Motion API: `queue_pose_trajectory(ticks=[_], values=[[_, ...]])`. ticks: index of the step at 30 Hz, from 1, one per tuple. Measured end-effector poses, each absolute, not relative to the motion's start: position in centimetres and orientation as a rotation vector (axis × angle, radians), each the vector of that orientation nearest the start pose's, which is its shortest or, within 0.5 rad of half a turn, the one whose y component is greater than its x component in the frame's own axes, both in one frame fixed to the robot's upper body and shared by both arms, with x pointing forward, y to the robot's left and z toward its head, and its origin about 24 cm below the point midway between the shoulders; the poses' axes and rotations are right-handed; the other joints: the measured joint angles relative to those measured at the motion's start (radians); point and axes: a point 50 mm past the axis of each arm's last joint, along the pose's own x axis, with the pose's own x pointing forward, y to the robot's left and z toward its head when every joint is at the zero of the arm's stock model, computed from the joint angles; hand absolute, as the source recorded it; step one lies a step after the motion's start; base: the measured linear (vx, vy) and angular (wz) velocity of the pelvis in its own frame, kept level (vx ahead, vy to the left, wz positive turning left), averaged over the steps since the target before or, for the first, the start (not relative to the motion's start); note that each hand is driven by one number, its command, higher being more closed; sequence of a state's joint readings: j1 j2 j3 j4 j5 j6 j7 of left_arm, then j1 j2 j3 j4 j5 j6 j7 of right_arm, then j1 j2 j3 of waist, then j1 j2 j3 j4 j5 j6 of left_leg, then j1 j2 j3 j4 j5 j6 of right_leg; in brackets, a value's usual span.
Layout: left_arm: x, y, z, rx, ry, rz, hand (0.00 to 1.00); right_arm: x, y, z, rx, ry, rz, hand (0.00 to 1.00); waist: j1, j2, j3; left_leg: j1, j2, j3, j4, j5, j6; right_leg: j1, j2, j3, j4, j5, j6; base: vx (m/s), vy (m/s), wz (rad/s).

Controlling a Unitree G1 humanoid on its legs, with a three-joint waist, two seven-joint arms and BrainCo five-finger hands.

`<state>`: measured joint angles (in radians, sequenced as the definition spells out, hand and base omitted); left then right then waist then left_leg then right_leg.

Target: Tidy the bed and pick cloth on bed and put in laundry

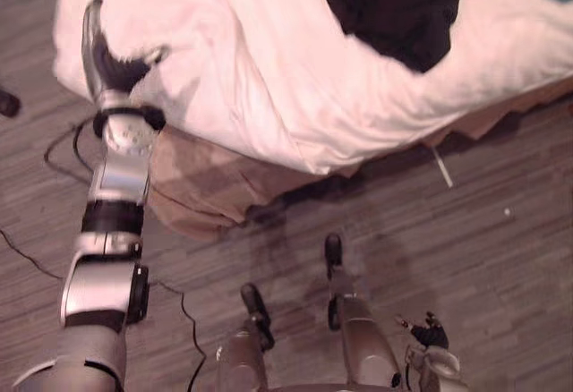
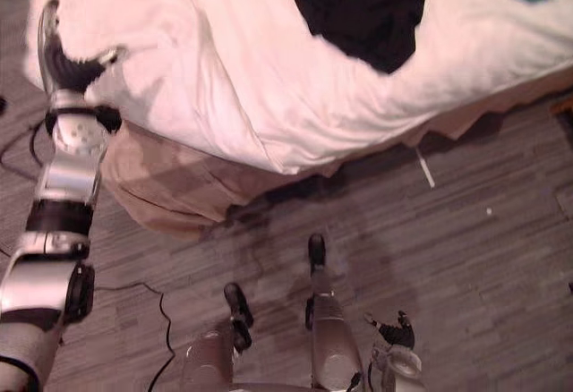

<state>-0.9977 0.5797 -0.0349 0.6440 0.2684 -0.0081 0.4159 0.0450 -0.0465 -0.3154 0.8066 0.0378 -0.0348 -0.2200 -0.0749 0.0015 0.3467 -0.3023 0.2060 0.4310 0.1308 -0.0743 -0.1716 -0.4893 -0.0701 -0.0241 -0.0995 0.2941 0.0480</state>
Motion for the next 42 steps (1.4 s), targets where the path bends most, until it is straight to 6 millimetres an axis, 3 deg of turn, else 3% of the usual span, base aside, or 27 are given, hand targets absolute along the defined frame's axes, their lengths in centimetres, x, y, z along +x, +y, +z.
queue_pose_trajectory(ticks=[2, 3, 8, 12, 14, 17, 19, 21, 22, 23, 25, 27, 28, 29, 31, 36, 40, 41, 42], values=[[38.7, 24.0, 29.0, 0.741, -0.529, 0.571, 0.0, 15.3, -22.7, -12.0, 0.03, 0.772, -0.54, 0.0, -0.007, -0.001, 0.025, -0.032, 0.004, 0.015, 0.014, 0.0, 0.0, -0.032, 0.001, 0.01, 0.0, 0.01, 0.007, -0.05, 0.041, -0.11], [38.9, 23.8, 29.6, 0.771, -0.524, 0.565, 1.0, 15.7, -22.4, -11.7, 0.039, 0.75, -0.536, 0.0, -0.015, -0.006, 0.035, -0.045, 0.006, 0.024, 0.019, -0.002, 0.002, -0.047, 0.001, 0.017, 0.0, 0.012, 0.007, -0.04, 0.06, -0.17], [39.7, 23.8, 29.2, 0.887, -0.445, 0.534, 1.0, 16.6, -21.6, -11.1, 0.057, 0.699, -0.525, 0.0, -0.018, -0.006, 0.046, -0.052, 0.033, 0.04, 0.044, -0.007, 0.006, -0.06, 0.02, 0.054, 0.001, 0.045, 0.056, 0.0, 0.05, -0.07], [40.2, 23.0, 27.6, 0.92, -0.391, 0.463, 1.0, 17.5, -22.2, -10.0, 0.056, 0.633, -0.531, 0.0, 0.012, -0.007, 0.046, -0.02, 0.035, 0.041, 0.043, -0.007, 0.007, -0.023, 0.019, 0.054, 0.001, 0.048, 0.059, 0.01, 0.02, 0.03], [40.2, 23.3, 26.5, 0.94, -0.359, 0.44, 1.0, 18.0, -22.5, -9.3, 0.049, 0.593, -0.532, 0.0, 0.012, -0.008, 0.045, -0.003, 0.037, 0.039, 0.042, -0.009, 0.009, -0.003, 0.019, 0.053, 0.0, 0.047, 0.059, -0.01, 0.009, 0.03], [39.8, 24.9, 22.3, 0.952, -0.238, 0.407, 1.0, 19.3, -24.8, -6.7, -0.009, 0.475, -0.552, 0.0, 0.017, -0.009, 0.043, 0.055, 0.036, 0.041, 0.044, -0.024, 0.019, 0.069, 0.014, 0.048, 0.0, 0.01, 0.067, 0.0, 0.0, 0.0], [38.6, 26.3, 17.6, 0.968, -0.121, 0.384, 1.0, 19.6, -26.9, -4.7, -0.051, 0.39, -0.599, 0.0, 0.023, -0.005, 0.013, 0.106, 0.038, 0.037, 0.042, -0.032, 0.02, 0.124, 0.016, 0.03, 0.0, -0.033, 0.034, 0.0, -0.03, 0.06], [37.2, 27.3, 14.1, 0.972, -0.035, 0.366, 1.0, 19.4, -28.7, -3.4, -0.097, 0.345, -0.645, 0.0, 0.034, -0.002, -0.027, 0.128, 0.039, 0.032, 0.025, -0.026, 0.013, 0.142, 0.022, 0.024, 0.0, -0.035, 0.022, 0.02, -0.028, 0.06], [36.2, 28.0, 12.4, 0.957, 0.004, 0.368, 0.0, 19.4, -29.7, -2.7, -0.127, 0.323, -0.668, 0.0, 0.035, 0.0, -0.038, 0.149, 0.037, 0.026, 0.011, -0.02, 0.006, 0.161, 0.025, 0.02, 0.0, -0.035, 0.022, 0.04, -0.008, 0.08], [34.2, 29.6, 9.7, 0.927, 0.086, 0.385, 0.0, 19.5, -31.4, -1.6, -0.174, 0.297, -0.705, 0.0, 0.035, 0.001, -0.054, 0.193, 0.031, 0.01, -0.004, -0.013, -0.005, 0.194, 0.028, 0.012, 0.0, -0.039, 0.02, 0.03, 0.015, 0.07], [31.1, 31.5, 6.2, 0.889, 0.203, 0.404, 0.0, 19.6, -33.0, -0.4, -0.235, 0.276, -0.74, 0.0, 0.035, 0.001, -0.075, 0.224, 0.023, 0.002, -0.022, -0.01, -0.005, 0.225, 0.026, 0.004, 0.0, -0.045, 0.017, 0.0, 0.034, 0.08], [26.8, 32.2, 1.6, 0.773, 0.337, 0.438, 0.0, 20.3, -34.3, 1.4, -0.336, 0.237, -0.756, 0.0, 0.041, 0.003, -0.112, 0.242, 0.011, -0.016, -0.028, -0.01, -0.005, 0.245, 0.014, -0.008, 0.0, -0.049, 0.016, -0.01, 0.043, 0.19], [25.9, 32.1, 0.6, 0.745, 0.36, 0.443, 0.0, 20.7, -34.3, 1.8, -0.354, 0.226, -0.752, 0.0, 0.043, 0.002, -0.115, 0.253, 0.008, -0.018, -0.03, -0.009, -0.003, 0.253, 0.012, -0.01, 0.0, -0.049, 0.016, -0.01, 0.059, 0.15], [24.6, 31.3, -0.7, 0.681, 0.37, 0.452, 0.0, 21.5, -34.5, 2.8, -0.387, 0.194, -0.745, 1.0, 0.055, 0.001, -0.125, 0.264, 0.002, -0.022, -0.03, -0.009, -0.003, 0.266, 0.005, -0.013, -0.001, -0.049, 0.016, -0.03, 0.062, 0.11], [24.4, 30.5, -0.9, 0.6, 0.343, 0.493, 0.0, 23.0, -34.3, 4.2, -0.408, 0.143, -0.73, 1.0, 0.062, 0.005, -0.133, 0.274, -0.005, -0.033, -0.029, -0.007, 0.0, 0.282, -0.004, -0.022, -0.001, -0.049, 0.016, -0.04, 0.051, 0.14], [22.8, 29.0, -3.2, 0.31, 0.367, 0.6, 0.0, 28.3, -31.3, 10.2, -0.49, -0.094, -0.593, 1.0, 0.065, 0.018, -0.138, 0.277, -0.028, -0.078, -0.061, -0.005, 0.013, 0.295, -0.017, -0.038, -0.001, -0.066, 0.019, -0.04, 0.021, 0.11], [16.9, 26.6, -9.2, 0.158, 0.651, 0.628, 0.0, 31.7, -28.4, 14.9, -0.521, -0.258, -0.498, 1.0, 0.083, 0.034, -0.116, 0.238, -0.033, -0.128, -0.058, 0.009, 0.02, 0.282, -0.022, -0.079, 0.0, -0.056, 0.009, 0.01, 0.006, 0.29], [16.1, 26.3, -9.8, 0.142, 0.688, 0.631, 0.0, 32.2, -28.1, 15.8, -0.527, -0.284, -0.487, 1.0, 0.092, 0.032, -0.111, 0.23, -0.034, -0.135, -0.056, 0.012, 0.02, 0.273, -0.022, -0.085, 0.0, -0.053, 0.009, 0.01, -0.009, 0.4], [14.5, 25.8, -10.8, 0.115, 0.75, 0.646, 0.0, 33.8, -27.2, 18.1, -0.533, -0.341, -0.465, 1.0, 0.106, 0.03, -0.082, 0.202, -0.036, -0.156, -0.049, 0.024, 0.02, 0.258, -0.026, -0.099, 0.0, -0.046, 0.009, -0.02, -0.005, 0.42]])
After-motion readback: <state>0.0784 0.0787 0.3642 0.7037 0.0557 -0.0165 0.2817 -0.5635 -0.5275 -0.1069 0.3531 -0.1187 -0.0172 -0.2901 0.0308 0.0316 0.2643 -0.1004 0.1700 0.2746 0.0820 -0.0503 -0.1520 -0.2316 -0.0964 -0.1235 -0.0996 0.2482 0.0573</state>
